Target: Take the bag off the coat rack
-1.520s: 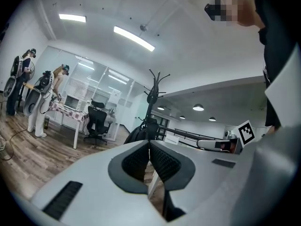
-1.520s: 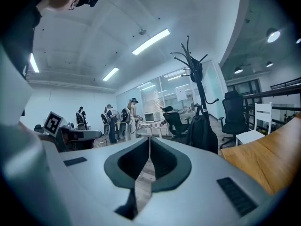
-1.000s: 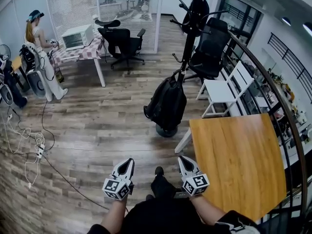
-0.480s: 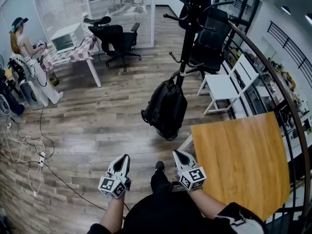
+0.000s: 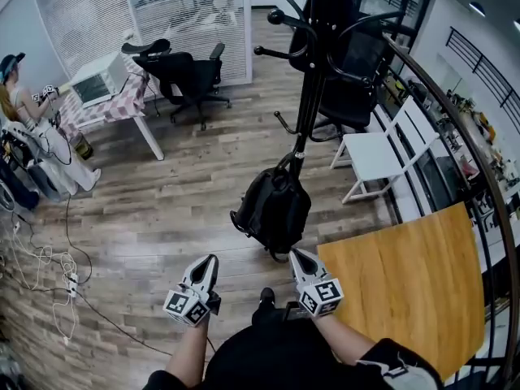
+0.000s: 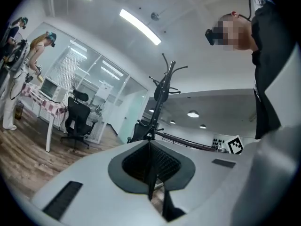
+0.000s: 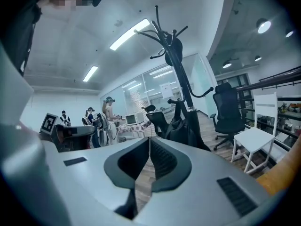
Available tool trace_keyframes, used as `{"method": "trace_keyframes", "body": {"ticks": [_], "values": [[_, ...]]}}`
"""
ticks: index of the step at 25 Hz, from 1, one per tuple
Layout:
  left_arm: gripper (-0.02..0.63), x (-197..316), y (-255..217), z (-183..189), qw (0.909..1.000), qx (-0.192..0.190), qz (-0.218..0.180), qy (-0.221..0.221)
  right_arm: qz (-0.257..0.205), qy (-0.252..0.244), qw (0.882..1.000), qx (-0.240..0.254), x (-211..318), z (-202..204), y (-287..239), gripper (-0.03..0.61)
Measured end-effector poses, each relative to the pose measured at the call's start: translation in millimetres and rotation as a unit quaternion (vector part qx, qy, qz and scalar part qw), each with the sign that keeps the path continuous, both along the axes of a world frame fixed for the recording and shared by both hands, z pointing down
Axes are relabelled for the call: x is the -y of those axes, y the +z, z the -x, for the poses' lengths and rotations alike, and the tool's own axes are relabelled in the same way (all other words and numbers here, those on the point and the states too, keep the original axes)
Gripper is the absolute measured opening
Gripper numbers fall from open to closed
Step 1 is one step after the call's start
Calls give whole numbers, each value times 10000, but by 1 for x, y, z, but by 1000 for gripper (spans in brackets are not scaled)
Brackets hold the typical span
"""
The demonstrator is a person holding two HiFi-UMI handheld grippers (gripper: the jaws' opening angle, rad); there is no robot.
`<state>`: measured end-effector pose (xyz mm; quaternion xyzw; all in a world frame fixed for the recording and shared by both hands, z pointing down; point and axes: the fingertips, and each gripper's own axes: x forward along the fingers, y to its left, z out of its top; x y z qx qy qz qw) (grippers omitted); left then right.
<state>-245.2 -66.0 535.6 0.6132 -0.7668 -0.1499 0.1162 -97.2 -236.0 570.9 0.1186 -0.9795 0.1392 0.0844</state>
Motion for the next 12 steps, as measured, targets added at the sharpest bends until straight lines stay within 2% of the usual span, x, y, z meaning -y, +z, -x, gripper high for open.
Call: {"method": "trace_keyframes", "body": {"ticks": [3,6,9,12], "values": [[20,26,-4,31,9997,-191,-79,-107,-23,124,9999,14,31,22,-5,35],[20,50,-7,48,9996,-223,-174,-42,-100,127,9999,-6,52,37,-6,36],[20,70,-10,64,9982,-376,-464,55,-149,164,9998,24,72,50,-5,37],[20,93,-7,78,9985,-252,-418,243,-205,137,9997,81,87,67,-6,37]]}}
